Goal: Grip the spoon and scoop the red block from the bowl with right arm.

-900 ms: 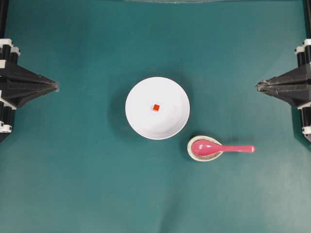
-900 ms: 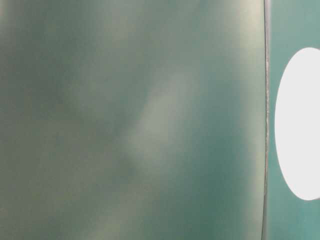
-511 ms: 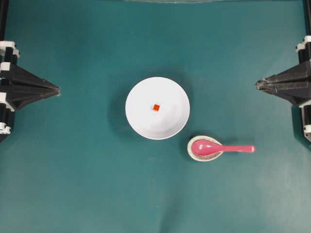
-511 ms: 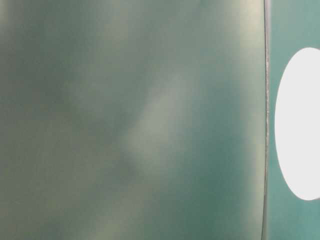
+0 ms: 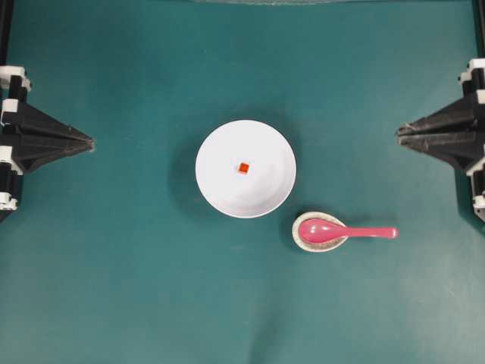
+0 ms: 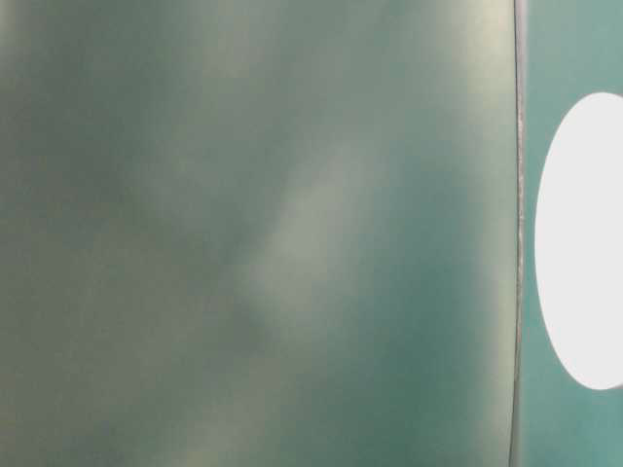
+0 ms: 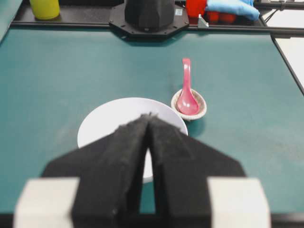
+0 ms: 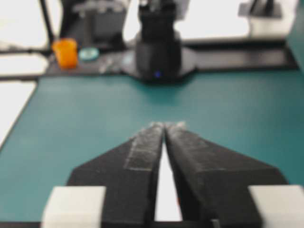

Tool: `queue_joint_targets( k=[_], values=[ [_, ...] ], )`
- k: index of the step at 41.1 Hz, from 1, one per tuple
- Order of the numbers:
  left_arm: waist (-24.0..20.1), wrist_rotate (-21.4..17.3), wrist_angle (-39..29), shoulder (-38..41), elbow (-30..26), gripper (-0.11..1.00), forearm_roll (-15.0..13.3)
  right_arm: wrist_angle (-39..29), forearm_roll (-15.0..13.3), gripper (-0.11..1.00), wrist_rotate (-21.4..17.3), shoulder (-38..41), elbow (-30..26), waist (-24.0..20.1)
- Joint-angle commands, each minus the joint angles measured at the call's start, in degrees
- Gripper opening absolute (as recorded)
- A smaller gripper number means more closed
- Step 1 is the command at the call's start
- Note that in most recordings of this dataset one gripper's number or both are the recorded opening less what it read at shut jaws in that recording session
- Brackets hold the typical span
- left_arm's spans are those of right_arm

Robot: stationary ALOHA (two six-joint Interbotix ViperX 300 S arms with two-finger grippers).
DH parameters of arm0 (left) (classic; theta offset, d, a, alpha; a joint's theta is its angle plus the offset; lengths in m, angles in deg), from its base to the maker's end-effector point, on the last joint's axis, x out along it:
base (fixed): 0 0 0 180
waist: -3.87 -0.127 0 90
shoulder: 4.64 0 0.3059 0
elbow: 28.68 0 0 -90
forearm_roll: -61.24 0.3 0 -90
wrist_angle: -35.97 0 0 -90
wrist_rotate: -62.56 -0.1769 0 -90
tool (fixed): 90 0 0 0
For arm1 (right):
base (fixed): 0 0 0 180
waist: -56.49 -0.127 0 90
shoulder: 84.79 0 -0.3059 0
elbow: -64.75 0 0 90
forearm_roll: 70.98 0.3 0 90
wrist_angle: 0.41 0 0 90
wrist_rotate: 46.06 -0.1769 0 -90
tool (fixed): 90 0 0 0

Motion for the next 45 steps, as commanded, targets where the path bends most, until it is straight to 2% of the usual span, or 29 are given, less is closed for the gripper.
queue_joint_targets(
  k=[1, 4, 8, 16, 22, 27, 37, 45],
  values=[
    [0.1, 0.1, -0.4, 0.4, -1.5, 0.01, 0.2, -2.2, 0.2, 0.3, -0.1, 0.4, -1.9, 0.1],
    [0.1, 0.1, -1.0, 0.4, -1.6, 0.01, 0.1, -3.9, 0.2, 0.43, -0.1, 0.4, -2.0, 0.1],
    [0.1, 0.0, -1.6, 0.4, -1.5, 0.01, 0.1, -5.2, 0.2, 0.52, -0.1, 0.4, -2.0, 0.1],
    [0.1, 0.0, -1.7, 0.5, -1.5, 0.01, 0.1, -6.0, 0.3, 0.52, -0.2, 1.9, -1.4, 0.0],
    [0.2, 0.0, -1.7, 0.6, -1.5, 0.01, 0.1, -4.7, 1.9, 0.52, -0.3, 5.1, 0.7, -1.1],
    [0.1, 0.0, -1.7, 0.6, -1.5, 0.01, 0.1, 0.8, 4.7, 0.52, -0.3, 9.0, 4.1, -2.5],
    [0.2, 0.0, -1.7, 0.6, -1.5, 0.01, 0.1, 17.0, 8.9, 0.52, -0.3, 16.9, 9.2, -7.5],
    [0.1, 0.0, -1.7, 0.6, -1.5, 0.01, 0.1, 26.5, 14.3, 0.52, -0.3, 24.2, 11.8, -13.2]
  ],
)
